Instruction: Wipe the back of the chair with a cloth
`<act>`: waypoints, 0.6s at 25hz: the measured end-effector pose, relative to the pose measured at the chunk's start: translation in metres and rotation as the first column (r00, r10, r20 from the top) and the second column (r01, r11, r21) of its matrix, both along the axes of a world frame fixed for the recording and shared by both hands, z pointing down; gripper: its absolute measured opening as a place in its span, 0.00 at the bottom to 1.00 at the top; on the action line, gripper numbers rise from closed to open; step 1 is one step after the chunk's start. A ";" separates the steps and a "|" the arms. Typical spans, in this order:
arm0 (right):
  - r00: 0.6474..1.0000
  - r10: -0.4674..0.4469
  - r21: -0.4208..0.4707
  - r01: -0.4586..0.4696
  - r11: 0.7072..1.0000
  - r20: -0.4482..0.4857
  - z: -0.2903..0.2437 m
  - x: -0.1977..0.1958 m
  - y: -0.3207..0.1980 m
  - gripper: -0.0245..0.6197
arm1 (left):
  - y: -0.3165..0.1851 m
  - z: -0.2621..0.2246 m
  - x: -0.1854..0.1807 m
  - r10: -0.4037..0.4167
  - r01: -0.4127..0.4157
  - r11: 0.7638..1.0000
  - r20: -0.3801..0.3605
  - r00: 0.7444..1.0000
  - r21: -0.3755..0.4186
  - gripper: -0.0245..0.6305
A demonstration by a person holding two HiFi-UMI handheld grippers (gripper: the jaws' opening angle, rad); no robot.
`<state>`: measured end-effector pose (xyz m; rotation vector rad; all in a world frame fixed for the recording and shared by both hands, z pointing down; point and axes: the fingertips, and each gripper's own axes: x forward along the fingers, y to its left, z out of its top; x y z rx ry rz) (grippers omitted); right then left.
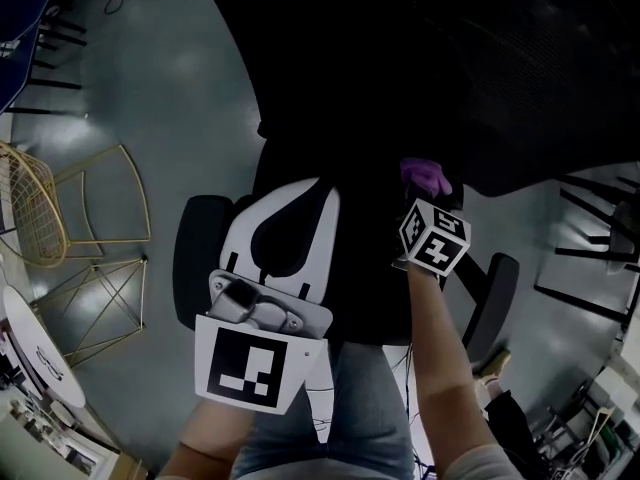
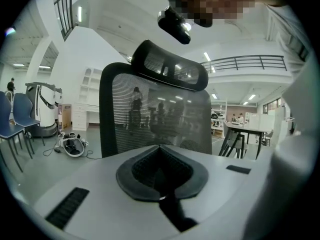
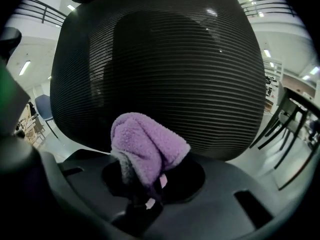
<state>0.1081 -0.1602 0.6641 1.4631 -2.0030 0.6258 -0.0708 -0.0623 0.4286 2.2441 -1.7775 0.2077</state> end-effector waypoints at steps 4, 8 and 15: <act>1.000 0.025 0.001 -0.025 1.000 0.005 0.000 0.024 -0.001 0.19 | -0.005 -0.002 0.019 0.020 -0.020 1.000 -0.005 1.000 0.006 0.06; 0.997 0.077 -0.007 -0.077 0.997 0.024 0.000 0.050 -0.003 0.19 | -0.010 -0.003 0.036 0.046 -0.046 0.999 -0.003 0.999 0.008 0.06; 0.980 0.190 -0.020 -0.189 0.982 0.056 0.002 0.090 -0.002 0.19 | -0.015 -0.006 0.052 0.073 -0.073 0.997 -0.004 0.997 0.012 0.06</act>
